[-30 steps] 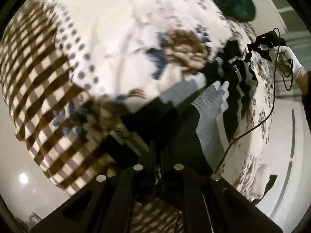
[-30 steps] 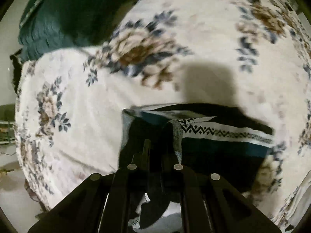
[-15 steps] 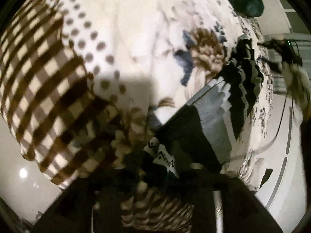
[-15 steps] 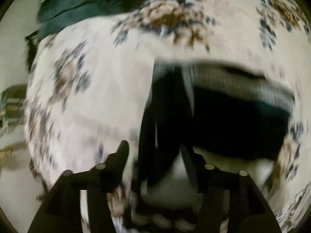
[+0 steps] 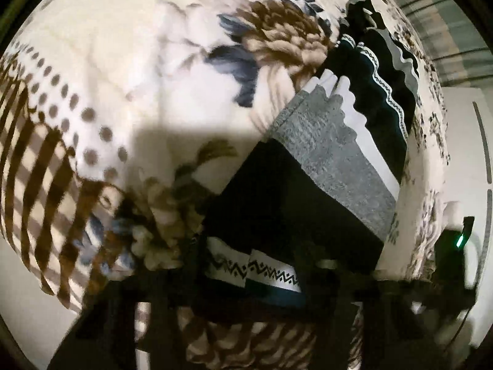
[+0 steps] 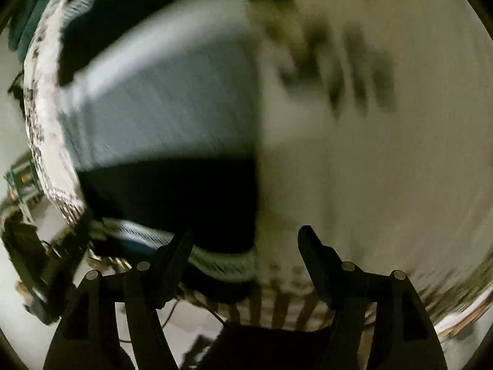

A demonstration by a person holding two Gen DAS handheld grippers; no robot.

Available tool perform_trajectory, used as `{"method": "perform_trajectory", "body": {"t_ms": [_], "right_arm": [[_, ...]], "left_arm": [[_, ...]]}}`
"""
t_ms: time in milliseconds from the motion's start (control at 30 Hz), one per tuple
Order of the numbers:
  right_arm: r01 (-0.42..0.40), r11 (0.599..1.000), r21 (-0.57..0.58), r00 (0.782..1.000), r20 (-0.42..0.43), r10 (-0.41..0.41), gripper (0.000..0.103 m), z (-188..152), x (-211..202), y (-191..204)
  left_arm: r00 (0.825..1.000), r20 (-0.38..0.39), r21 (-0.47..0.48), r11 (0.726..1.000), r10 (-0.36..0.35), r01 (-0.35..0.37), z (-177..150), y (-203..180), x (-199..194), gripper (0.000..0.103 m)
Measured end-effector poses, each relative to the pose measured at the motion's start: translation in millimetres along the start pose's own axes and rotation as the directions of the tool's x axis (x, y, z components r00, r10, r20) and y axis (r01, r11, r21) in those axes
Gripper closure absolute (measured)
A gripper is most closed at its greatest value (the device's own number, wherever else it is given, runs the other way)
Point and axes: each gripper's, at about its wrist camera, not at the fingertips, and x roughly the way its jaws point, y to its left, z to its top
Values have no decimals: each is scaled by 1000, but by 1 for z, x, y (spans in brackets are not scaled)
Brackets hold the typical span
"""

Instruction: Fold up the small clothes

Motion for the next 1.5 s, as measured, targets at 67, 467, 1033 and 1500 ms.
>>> {"method": "perform_trajectory", "body": {"t_ms": [67, 467, 1033, 1500], "right_arm": [[-89, 995, 35, 996, 10, 88, 44, -17, 14, -12], [-96, 995, 2, 991, 94, 96, 76, -48, 7, -18], [-174, 984, -24, 851, 499, 162, 31, 266, -217, 30], [-292, 957, 7, 775, 587, 232, 99, 409, -237, 48]], "left_arm": [[1000, 10, 10, 1000, 13, -13, -3, 0, -1, 100], [994, -18, 78, 991, 109, -107, -6, -2, -25, 96], [974, 135, 374, 919, -183, 121, 343, -225, 24, 45], [960, 105, 449, 874, -258, 186, 412, -232, 68, 95]]}}
